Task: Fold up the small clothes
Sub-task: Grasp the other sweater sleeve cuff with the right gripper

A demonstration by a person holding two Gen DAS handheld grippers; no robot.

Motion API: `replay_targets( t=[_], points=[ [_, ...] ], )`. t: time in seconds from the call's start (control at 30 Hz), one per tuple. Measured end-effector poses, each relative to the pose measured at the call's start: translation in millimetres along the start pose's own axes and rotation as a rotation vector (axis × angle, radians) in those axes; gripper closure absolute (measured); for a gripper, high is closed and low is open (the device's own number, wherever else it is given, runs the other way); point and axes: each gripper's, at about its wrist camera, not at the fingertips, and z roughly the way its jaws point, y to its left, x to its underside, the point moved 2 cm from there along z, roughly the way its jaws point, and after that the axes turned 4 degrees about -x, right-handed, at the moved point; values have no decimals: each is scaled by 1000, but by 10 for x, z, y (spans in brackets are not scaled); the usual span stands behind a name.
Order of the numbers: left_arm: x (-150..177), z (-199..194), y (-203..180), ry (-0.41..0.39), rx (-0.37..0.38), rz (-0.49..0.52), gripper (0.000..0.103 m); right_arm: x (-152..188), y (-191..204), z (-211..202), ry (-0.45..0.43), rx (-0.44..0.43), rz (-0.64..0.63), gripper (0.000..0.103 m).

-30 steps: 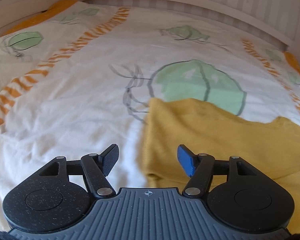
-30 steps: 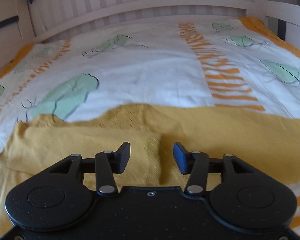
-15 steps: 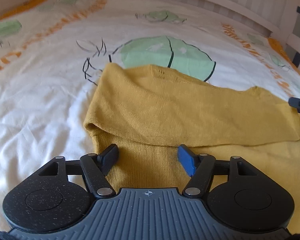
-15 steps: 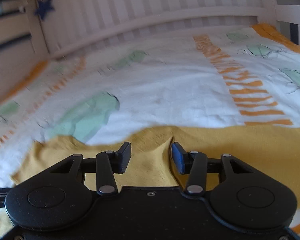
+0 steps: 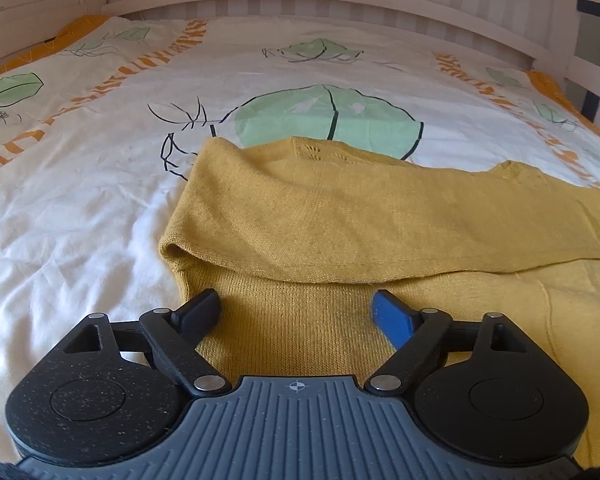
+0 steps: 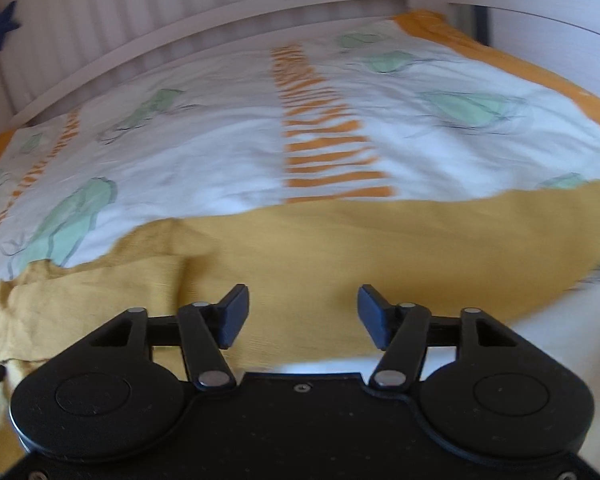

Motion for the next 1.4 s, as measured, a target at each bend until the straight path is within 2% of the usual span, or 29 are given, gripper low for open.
replay_targets(
  t=[0.23, 0.47, 0.6, 0.67, 0.8, 1.0, 1.1, 1.13, 1.2, 1.23, 1.3, 1.4],
  points=[
    [-149, -176, -150, 55, 79, -93, 20, -180, -793, -389, -36, 136, 32, 35],
    [-209, -246, -691, 79, 178, -55, 20, -407, -1551, -543, -55, 284, 72, 34],
    [-90, -166, -966, 89, 169, 26, 20, -528, -1936, -546, -64, 340, 103, 34],
    [5, -101, -1035, 104, 152, 47, 20, -563, -2078, -518, -59, 354, 108, 34],
    [123, -104, -1105, 44, 117, 118, 14, -578, -2284, -391, -34, 368, 129, 34],
    [142, -115, -1103, 29, 116, 108, 11, -489, -2521, -190, 1, 346, 199, 34],
    [150, -114, -1101, 23, 116, 109, 10, -449, -2523, -131, 11, 329, 188, 35],
    [150, -110, -1099, 22, 116, 108, 9, -442, -2517, -122, 14, 325, 183, 41],
    [150, -103, -1100, 20, 113, 109, 8, -446, -2522, -109, 25, 326, 184, 65],
    [150, -103, -1101, 20, 112, 109, 8, -450, -2527, -105, 31, 317, 191, 84],
    [145, -96, -1094, 21, 114, 108, 8, -465, -2491, -132, 26, 308, 184, 87],
    [139, -89, -1083, 23, 119, 105, 7, -534, -2358, -236, -9, 300, 156, 88]
  ],
)
